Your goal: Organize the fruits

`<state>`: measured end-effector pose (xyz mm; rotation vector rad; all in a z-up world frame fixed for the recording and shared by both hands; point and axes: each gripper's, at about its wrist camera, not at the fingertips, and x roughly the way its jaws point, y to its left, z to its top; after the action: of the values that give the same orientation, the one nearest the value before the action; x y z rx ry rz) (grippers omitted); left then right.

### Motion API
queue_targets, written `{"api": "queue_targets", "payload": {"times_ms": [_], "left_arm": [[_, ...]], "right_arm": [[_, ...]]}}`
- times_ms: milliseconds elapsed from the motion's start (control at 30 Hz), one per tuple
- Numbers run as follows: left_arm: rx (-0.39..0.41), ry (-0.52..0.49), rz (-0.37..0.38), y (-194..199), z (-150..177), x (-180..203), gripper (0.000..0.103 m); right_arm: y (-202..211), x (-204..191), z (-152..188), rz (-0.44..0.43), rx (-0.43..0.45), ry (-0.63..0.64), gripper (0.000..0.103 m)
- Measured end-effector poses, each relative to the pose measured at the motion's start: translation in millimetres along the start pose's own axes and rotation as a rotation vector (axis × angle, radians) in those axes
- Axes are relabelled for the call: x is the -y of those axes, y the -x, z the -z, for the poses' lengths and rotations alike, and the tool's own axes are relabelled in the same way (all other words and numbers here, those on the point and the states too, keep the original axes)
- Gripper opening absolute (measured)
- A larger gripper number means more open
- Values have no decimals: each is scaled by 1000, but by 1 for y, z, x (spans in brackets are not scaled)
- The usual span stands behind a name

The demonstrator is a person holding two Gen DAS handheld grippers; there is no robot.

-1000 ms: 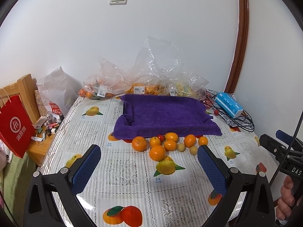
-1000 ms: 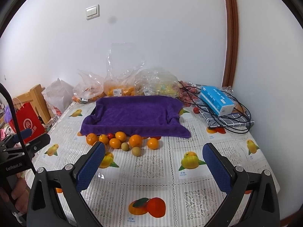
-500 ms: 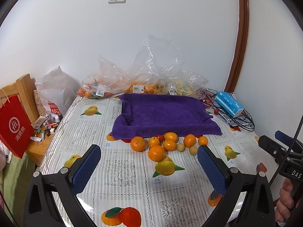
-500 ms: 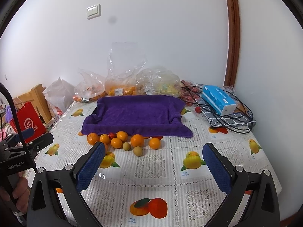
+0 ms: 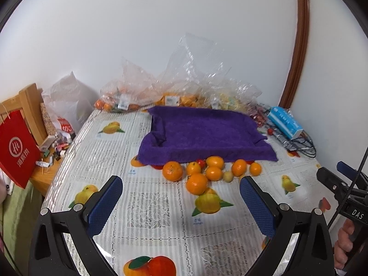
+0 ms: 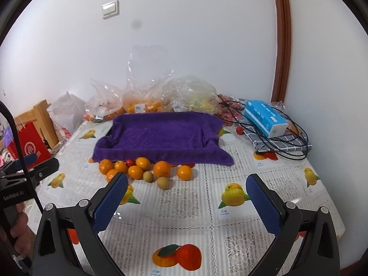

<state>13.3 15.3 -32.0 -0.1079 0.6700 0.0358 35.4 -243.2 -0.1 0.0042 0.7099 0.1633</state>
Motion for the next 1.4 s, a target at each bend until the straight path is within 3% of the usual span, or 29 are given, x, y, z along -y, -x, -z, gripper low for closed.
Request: {"api": "queue_targets", "payload": {"times_ms": [133,400,600,833,1400], "left_arm": [[-38,-1,-30,-26,7,-8,101],[-142,38,-93,-90,21,-35,98],[-241,83,-75,-129,27,-56,98],[-239,48,-104,-144,32,-69,95],[-240,33,-132,-157,32,-73,92]], "right_arm": [[-25,7,6,14,-28,-2,102],[-93,24,20,-21,-138,-69,88],[-133,26,23,-39,-176,-83,79],[-168,22,20,-85,-186,-88,75],[-205,9,22,-80,-221,-44,63]]}}
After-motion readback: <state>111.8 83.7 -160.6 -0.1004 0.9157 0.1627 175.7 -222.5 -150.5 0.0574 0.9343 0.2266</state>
